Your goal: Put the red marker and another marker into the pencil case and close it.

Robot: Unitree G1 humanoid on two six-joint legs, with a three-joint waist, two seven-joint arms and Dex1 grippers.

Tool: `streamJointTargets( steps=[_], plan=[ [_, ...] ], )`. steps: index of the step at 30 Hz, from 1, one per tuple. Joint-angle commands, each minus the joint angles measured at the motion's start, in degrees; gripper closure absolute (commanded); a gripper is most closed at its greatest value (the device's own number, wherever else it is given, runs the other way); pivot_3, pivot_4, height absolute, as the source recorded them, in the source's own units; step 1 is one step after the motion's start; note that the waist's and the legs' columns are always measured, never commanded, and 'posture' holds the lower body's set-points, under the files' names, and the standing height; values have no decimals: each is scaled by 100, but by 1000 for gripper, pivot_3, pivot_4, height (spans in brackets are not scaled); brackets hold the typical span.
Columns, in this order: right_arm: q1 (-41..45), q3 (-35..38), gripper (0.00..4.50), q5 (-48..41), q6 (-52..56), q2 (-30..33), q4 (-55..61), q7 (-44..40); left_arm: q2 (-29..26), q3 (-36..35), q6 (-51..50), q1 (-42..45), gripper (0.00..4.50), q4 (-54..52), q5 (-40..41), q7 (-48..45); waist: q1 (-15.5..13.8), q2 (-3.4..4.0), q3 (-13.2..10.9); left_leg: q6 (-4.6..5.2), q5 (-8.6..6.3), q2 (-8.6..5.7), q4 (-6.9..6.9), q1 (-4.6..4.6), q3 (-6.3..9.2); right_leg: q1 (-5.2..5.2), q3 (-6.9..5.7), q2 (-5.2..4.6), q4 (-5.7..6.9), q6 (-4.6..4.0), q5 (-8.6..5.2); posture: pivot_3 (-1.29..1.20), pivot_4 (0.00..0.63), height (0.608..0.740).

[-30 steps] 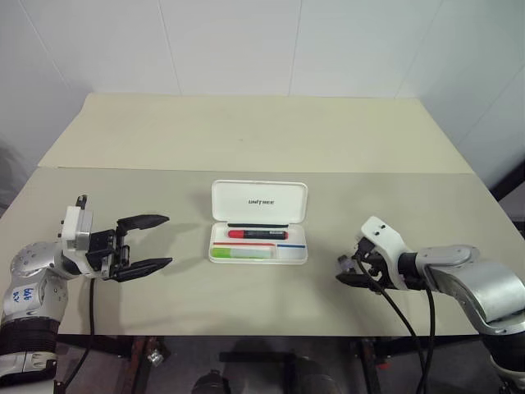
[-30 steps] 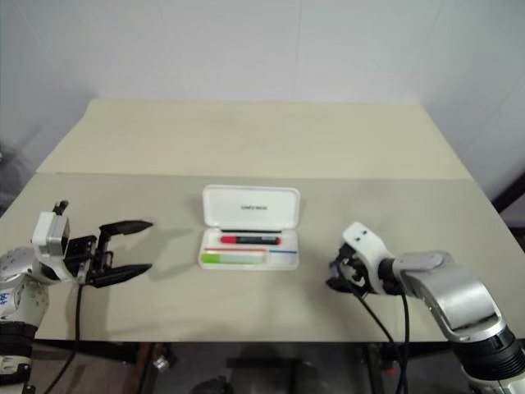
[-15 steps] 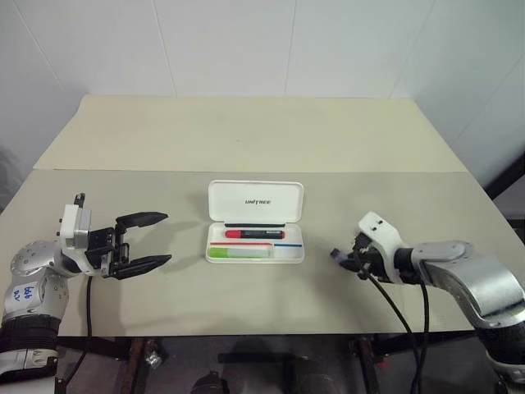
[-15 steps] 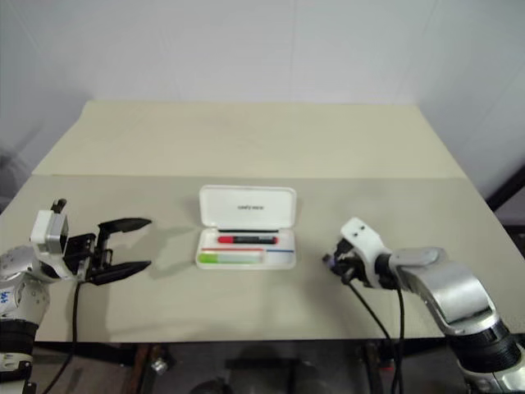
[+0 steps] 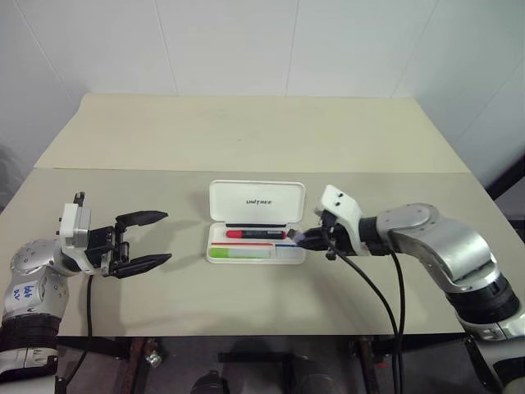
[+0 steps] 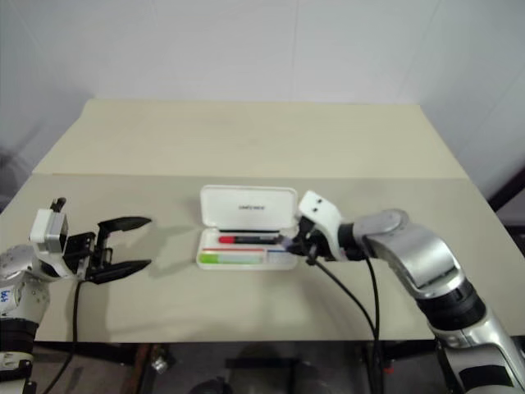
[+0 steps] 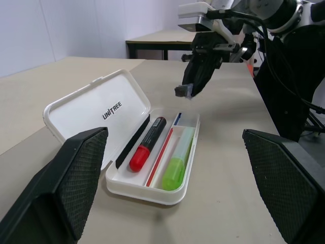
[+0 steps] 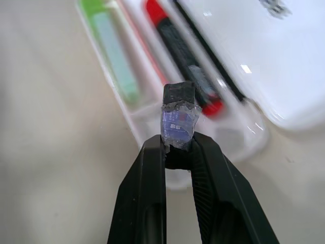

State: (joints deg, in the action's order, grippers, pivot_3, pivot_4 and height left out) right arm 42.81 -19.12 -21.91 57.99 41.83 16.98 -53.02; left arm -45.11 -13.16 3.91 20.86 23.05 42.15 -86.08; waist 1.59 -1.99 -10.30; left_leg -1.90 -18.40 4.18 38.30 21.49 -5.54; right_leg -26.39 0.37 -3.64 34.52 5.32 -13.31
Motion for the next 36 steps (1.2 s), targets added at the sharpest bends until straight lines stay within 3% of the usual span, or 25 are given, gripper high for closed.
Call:
streamJointTargets(
  steps=[1, 9, 24, 25, 26, 27, 28, 30, 36],
  plan=[
    [388, -422, 4138, 334, -535, 7, -284, -357, -54, -220, 87, -99, 0, -147, 50, -640, 6, 0, 0, 0, 0, 0, 0, 0, 0, 0, 0, 0, 1, 0, 0, 0, 150, 740],
    [858, -940, 4138, 917, -1434, -32, -1104, -1049, -56, -395, 55, -425, 0, -486, 76, -509, 2, 1, -1, -1, 0, 1, 1, 0, -4, -2, -1, -1, 1, 0, 0, 0, 150, 740],
    [871, -1057, 4138, 1515, -1912, -134, -1370, -1701, 17, -512, 4, -638, 0, -734, 58, -393, 4, 2, -1, -2, -1, 3, 2, 0, -6, -4, -2, 0, 4, 0, 0, 0, 150, 740],
    [865, -1072, 3788, 1526, -1909, -140, -1352, -1717, 23, -503, 11, -624, 0, -719, 50, -398, 4, 2, -1, -2, -1, 3, 2, 0, -7, -4, -2, 0, 3, 0, 0, 0, 150, 740],
    [851, -1085, 3395, 1515, -1890, -143, -1308, -1757, 30, -493, 10, -605, 0, -707, 44, -400, 4, 3, 1, -2, -1, 3, 2, 0, -7, -4, -3, 0, 3, 0, 0, 0, 0, 740],
    [840, -1095, 3130, 1515, -1873, -152, -1272, -1780, 35, -482, 10, -583, 0, -697, 37, -399, 19, 22, 202, -2, -1, 3, 2, 0, -7, -4, -2, 0, 3, 0, 0, 0, 0, 740],
    [832, -1097, 2803, 1521, -1858, -163, -1247, -1793, 42, -478, 3, -568, 0, -696, 31, -399, 11, 32, 297, -39, 16, 3, -2, 43, 4, -40, -14, 2, 1, 6, 0, 0, 0, 740],
    [826, -1084, 2119, 1539, -1835, -177, -1226, -1803, 53, -482, -12, -559, 0, -709, 23, -398, 23, 31, 407, -51, 6, 9, -1, 40, -3, -37, -36, 5, -8, 7, -13, 0, 0, 740],
    [924, -974, 31, 1564, -1797, -154, -1246, -1812, 67, -469, -9, -506, 0, -649, -9, -406, 37, -4, 459, -15, -15, 12, 33, 2, -18, 7, -33, 0, -24, 9, 7, 0, 0, 740]
  ],
)
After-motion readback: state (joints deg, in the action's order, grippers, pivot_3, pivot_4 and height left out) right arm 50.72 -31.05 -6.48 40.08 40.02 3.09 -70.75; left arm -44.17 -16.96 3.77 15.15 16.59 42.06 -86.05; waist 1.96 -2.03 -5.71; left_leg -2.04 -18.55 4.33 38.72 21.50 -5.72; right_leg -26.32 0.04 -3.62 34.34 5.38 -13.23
